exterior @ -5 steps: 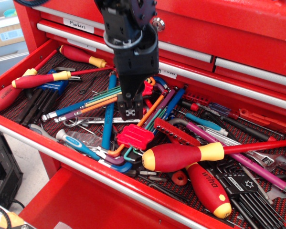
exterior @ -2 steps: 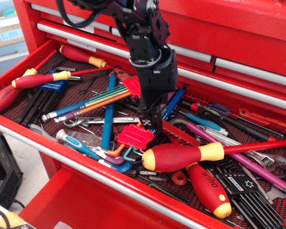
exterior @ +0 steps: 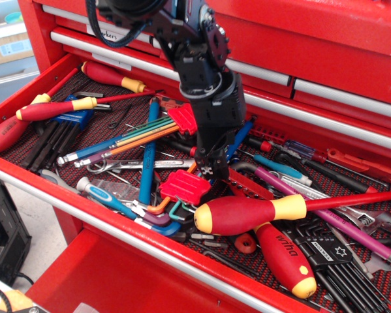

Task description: Pick up bit holder

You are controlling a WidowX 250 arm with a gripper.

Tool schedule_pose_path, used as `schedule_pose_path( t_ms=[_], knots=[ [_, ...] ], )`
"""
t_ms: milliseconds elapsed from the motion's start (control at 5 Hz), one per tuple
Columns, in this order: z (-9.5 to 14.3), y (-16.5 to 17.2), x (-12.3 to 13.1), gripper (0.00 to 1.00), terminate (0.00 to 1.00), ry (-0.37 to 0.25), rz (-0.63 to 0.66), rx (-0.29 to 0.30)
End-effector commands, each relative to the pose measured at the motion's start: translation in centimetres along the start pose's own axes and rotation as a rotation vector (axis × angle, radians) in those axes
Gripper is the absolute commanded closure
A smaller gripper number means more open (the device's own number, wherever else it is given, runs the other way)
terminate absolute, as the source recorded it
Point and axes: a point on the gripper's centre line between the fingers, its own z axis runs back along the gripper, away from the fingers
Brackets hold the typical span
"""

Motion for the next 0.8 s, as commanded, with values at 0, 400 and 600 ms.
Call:
schedule_pose_path(
  t_ms=[0,400,600],
  knots=[
    [-0.6,0.0,-0.8,0.00,0.00,-0.072,0.025,0.026],
    [-1.7,-1.1,-0.8,0.00,0.00,-0.133,0.136,0.017],
    [-1.8,-1.5,-0.6,1.00,0.00,-0.134,0.156,0.024]
  ],
)
